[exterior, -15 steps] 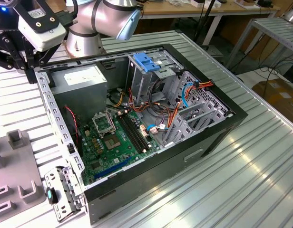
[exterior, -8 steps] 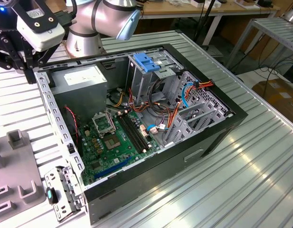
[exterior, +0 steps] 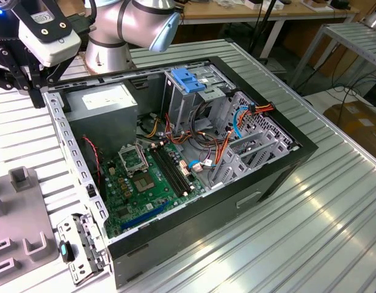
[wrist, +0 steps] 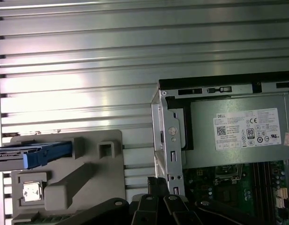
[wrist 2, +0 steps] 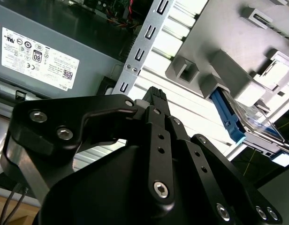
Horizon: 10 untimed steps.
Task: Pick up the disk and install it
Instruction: 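Reach for the disk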
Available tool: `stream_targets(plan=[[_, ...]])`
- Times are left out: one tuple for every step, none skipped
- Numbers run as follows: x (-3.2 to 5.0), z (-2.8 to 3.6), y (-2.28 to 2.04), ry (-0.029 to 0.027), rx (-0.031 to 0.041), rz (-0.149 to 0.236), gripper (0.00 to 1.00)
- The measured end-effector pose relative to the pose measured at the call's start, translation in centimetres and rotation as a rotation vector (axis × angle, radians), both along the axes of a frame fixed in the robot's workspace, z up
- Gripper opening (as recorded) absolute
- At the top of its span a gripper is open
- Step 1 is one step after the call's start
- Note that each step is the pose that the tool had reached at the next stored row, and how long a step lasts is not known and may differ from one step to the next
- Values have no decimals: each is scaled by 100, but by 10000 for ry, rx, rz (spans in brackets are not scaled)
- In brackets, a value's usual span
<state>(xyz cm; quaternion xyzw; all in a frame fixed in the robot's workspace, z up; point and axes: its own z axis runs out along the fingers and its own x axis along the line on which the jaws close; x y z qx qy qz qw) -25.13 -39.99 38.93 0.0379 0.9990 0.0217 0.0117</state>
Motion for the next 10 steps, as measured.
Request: stream_targets(plan=[[-2,0,0,0,0,0,11],[-4,0,0,0,0,0,11],[-7,0,0,0,0,0,11],[-9,0,0,0,0,0,11],[-12,0,0,0,0,0,11],[-14,0,0,0,0,0,11],[-18,0,0,1,0,0,11],[-20,0,0,1,0,0,11],[-24,-1,0,0,0,0,11],[-27,-1,0,0,0,0,11]])
